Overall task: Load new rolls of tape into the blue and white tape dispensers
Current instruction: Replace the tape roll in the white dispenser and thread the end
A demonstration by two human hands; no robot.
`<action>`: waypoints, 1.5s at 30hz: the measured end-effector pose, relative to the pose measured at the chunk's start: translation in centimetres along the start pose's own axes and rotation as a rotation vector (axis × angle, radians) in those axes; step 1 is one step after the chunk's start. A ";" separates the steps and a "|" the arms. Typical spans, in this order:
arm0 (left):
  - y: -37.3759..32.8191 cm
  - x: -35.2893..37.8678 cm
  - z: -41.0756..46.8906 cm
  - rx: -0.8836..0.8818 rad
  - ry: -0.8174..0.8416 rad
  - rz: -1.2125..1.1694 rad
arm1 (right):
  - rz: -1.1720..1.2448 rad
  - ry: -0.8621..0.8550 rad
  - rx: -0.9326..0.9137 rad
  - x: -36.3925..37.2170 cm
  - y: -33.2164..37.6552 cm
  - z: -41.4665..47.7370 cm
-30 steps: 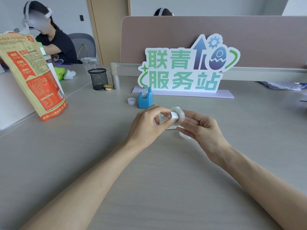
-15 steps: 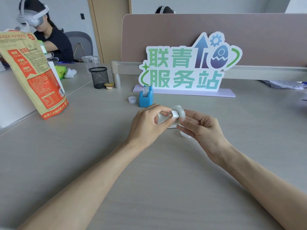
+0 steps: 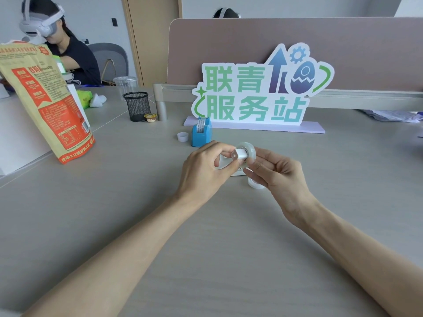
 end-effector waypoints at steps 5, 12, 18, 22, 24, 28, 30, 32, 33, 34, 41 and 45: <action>0.2 0.2 -0.1 -0.001 0.011 0.001 | -0.049 -0.041 -0.022 0.1 0.1 -0.3; 0.5 0.3 -0.3 -0.025 0.011 0.035 | -0.073 -0.037 -0.048 0.4 0.1 -0.3; 0.9 0.7 -0.1 -0.118 0.013 -0.004 | -0.054 -0.059 -0.101 0.6 0.6 -0.5; 0.9 0.7 -0.1 -0.145 0.030 -0.015 | -0.058 -0.074 -0.119 0.7 0.7 -0.5; 1.1 0.7 -0.1 -0.160 0.035 -0.016 | -0.056 -0.070 -0.128 0.9 0.7 -0.6; 1.3 0.7 -0.1 -0.159 0.069 -0.049 | -0.064 -0.048 -0.132 1.0 0.8 -0.7; 1.3 0.7 0.0 -0.153 0.093 -0.046 | -0.085 -0.047 -0.127 1.0 0.8 -0.8; 1.4 0.9 0.0 -0.147 0.116 -0.028 | -0.109 -0.035 -0.127 1.1 0.8 -0.9; 1.5 0.9 0.0 -0.150 0.120 -0.026 | -0.115 -0.031 -0.129 1.1 0.8 -0.9; 1.5 0.9 0.0 -0.155 0.119 -0.029 | -0.116 -0.031 -0.128 1.1 0.8 -0.9; 1.4 0.7 -0.1 -0.162 0.091 -0.042 | -0.111 -0.048 -0.117 1.0 0.5 -0.6; 0.6 0.6 0.2 -0.118 0.072 -0.009 | -0.022 -0.068 -0.013 0.4 0.1 0.0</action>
Point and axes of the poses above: each hand's wrist, its own z-axis towards the middle knuckle, its own x-axis out of the palm, y = z × x, the point moved 6 cm from there along z, towards the middle knuckle, and after that the axes turned 13 degrees about -z, right-handed, at the moved point
